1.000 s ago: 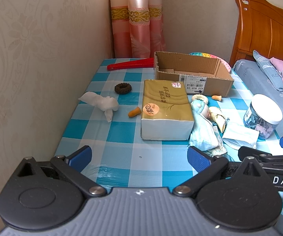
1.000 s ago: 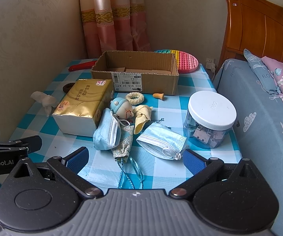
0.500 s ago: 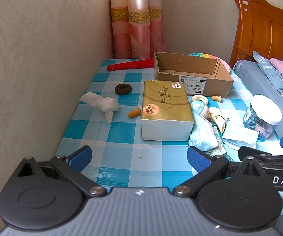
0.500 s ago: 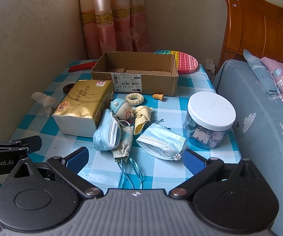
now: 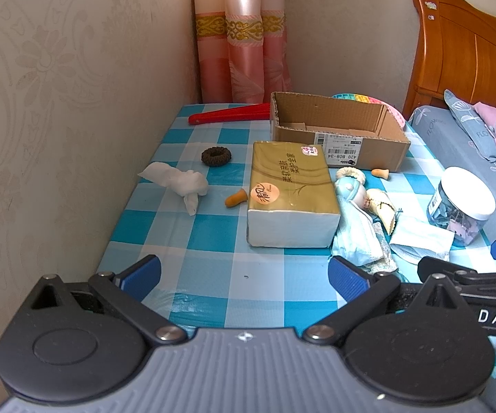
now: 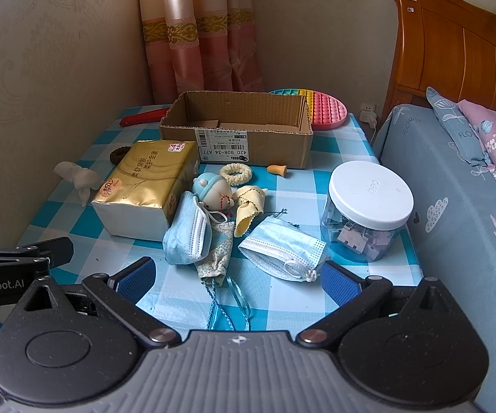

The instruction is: Organize soft objects

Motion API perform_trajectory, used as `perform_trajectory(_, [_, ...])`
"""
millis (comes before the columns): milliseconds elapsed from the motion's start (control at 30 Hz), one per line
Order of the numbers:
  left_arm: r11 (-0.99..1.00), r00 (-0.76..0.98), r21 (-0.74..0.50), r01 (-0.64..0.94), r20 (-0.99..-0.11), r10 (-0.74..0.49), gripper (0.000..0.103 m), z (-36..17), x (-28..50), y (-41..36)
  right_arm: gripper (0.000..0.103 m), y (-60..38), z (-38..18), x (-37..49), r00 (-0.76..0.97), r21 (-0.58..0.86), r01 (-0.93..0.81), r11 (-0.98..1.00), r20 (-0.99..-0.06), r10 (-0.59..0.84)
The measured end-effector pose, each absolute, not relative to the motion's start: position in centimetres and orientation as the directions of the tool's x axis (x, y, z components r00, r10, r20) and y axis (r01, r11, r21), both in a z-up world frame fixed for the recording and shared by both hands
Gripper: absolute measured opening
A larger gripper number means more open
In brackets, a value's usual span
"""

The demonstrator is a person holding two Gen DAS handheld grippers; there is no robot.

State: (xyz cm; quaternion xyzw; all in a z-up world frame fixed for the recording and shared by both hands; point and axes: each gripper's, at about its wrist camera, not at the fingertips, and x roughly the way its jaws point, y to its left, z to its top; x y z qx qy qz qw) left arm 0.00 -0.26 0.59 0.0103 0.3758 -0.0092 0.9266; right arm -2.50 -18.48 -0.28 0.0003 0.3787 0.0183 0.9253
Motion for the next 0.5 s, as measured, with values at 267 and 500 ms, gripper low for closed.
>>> perform_trajectory(267, [1.000, 0.717, 0.012, 0.026, -0.697, -0.010, 0.102, 0.7, 0.3, -0.1, 0.103, -18.5, -0.3, -2.3, 0.710, 0.015, -0.038, 0.999, -0.703, 0.038])
perform_trajectory(500, [0.999, 0.716, 0.019, 0.049, -0.698, -0.022, 0.102, 0.0, 1.0, -0.3, 0.103, -18.4, -0.9, -1.5, 0.710, -0.009, -0.067, 0.998, -0.703, 0.041])
